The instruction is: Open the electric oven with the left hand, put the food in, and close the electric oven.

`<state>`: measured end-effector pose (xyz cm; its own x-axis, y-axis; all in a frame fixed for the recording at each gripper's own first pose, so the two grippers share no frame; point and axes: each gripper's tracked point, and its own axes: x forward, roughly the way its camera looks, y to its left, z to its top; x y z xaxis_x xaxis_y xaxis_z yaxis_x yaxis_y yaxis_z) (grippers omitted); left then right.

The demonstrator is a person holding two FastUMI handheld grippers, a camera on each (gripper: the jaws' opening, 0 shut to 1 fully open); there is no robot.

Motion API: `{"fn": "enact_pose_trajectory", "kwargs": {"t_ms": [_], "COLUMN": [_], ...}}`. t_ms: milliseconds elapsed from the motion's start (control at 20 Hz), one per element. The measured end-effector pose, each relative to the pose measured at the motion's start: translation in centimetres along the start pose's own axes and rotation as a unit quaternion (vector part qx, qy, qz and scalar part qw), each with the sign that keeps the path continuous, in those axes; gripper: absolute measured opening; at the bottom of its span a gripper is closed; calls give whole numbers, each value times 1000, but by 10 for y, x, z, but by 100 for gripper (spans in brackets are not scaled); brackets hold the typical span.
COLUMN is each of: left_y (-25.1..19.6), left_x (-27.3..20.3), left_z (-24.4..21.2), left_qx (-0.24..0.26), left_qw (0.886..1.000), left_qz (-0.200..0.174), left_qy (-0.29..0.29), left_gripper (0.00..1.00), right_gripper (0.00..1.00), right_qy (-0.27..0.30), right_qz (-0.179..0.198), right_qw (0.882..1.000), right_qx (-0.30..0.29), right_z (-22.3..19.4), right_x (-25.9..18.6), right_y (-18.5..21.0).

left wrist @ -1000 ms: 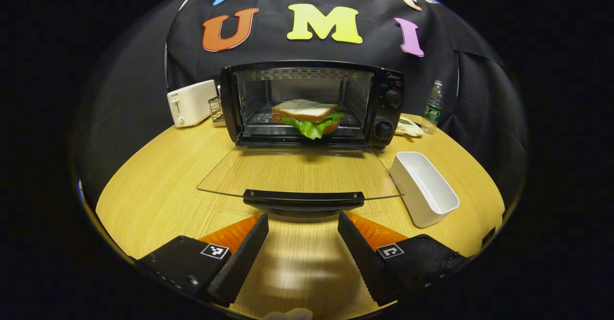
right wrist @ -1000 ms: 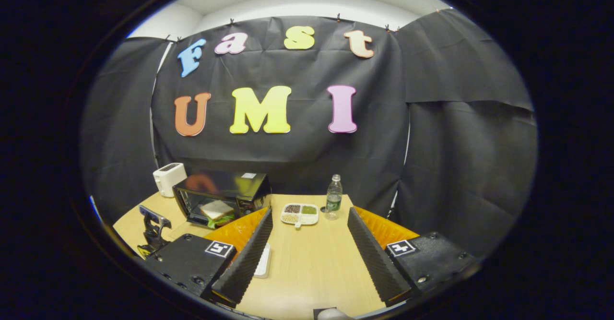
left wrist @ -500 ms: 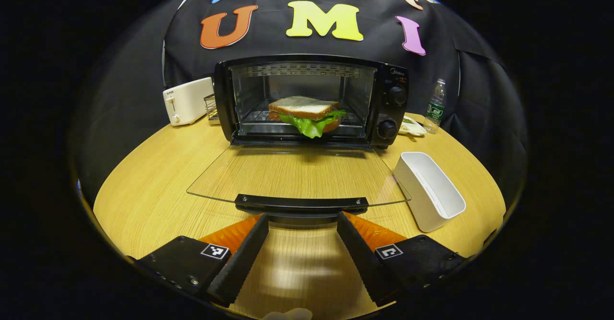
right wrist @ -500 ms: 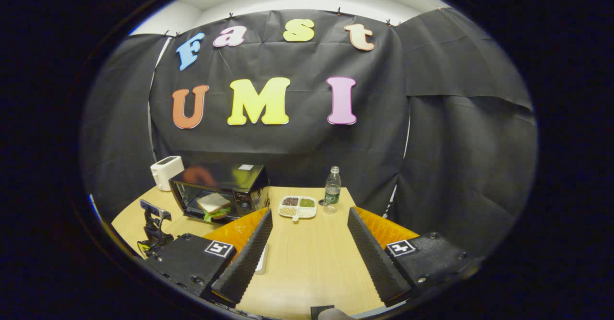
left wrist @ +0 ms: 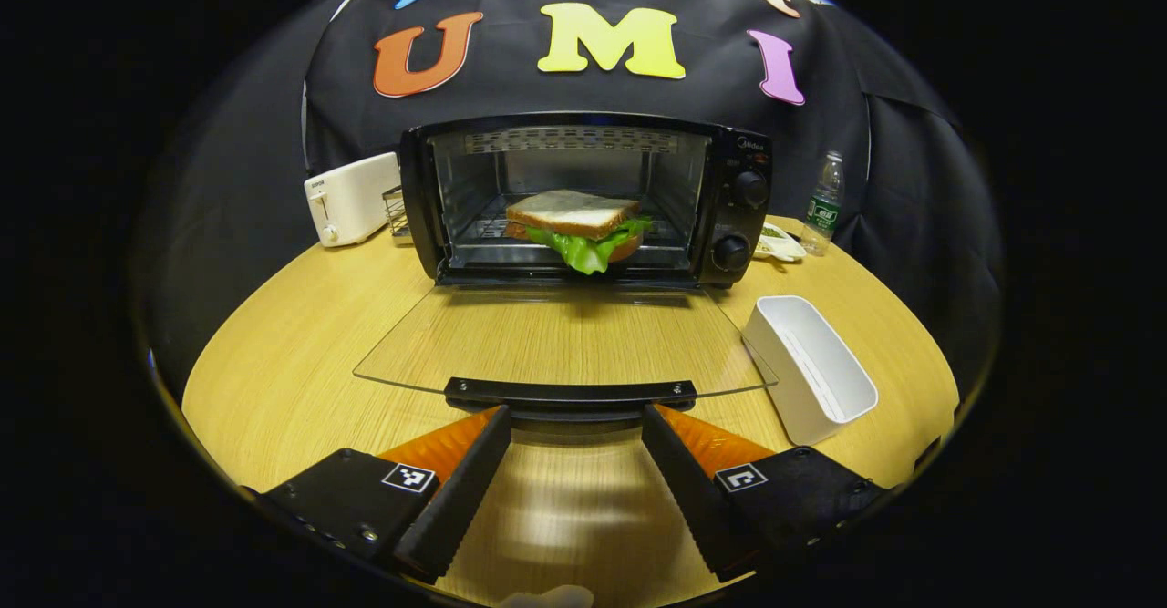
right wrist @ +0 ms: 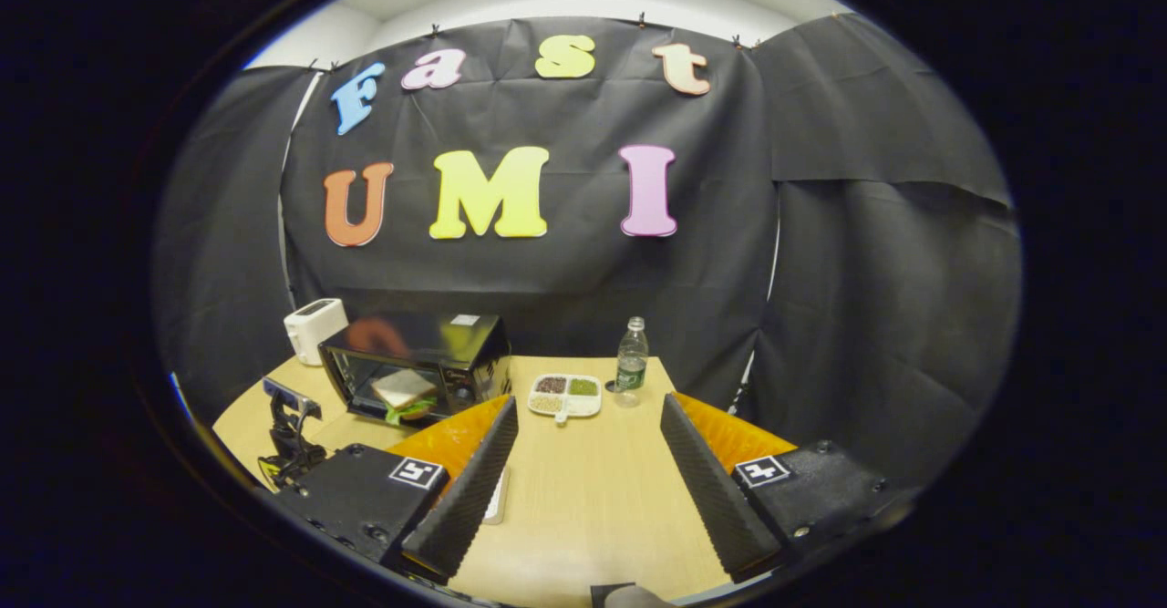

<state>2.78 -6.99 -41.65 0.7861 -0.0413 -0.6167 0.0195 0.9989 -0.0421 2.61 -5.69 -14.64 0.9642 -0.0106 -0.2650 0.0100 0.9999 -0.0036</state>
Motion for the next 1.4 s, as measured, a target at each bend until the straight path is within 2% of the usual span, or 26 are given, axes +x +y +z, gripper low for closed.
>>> {"fn": "enact_pose_trajectory", "kwargs": {"t_ms": [150, 200, 250, 700, 1200, 1250, 1300, 1350, 1400], "left_y": [1, 1, 1, 4, 7, 8, 8, 8, 10], "left_x": [-4, -5, -6, -16, 2, 4, 5, 5, 5], "left_z": [13, 18, 22, 93, 145, 150, 155, 161, 166], "left_qx": [-1, -2, -1, 12, 23, 23, 21, 18, 17], "left_qw": [1000, 1000, 1000, 998, 995, 995, 994, 994, 993], "left_qz": [1, 1, 1, 0, -3, -4, -5, -4, -4], "left_qy": [-7, -8, -10, -68, -99, -101, -103, -107, -114], "left_gripper": [95, 100, 95, 96, 97, 89, 97, 89, 97], "right_gripper": [97, 97, 97, 97, 97, 97, 97, 97, 97], "right_qy": [-3, -3, -4, -16, -19, -18, -19, -20, -21], "right_qz": [1, 3, 3, 5, -5, -7, -6, -6, -6], "right_qw": [1000, 1000, 1000, 1000, 1000, 1000, 1000, 1000, 1000], "right_qx": [-2, -1, 1, 14, 19, 20, 21, 20, 18], "right_z": [4, 5, 6, 20, 28, 29, 30, 31, 33], "right_x": [2, 3, 4, 13, 20, 20, 20, 20, 20], "right_y": [2, 2, 3, 7, 3, 2, 2, 3, 3]}}
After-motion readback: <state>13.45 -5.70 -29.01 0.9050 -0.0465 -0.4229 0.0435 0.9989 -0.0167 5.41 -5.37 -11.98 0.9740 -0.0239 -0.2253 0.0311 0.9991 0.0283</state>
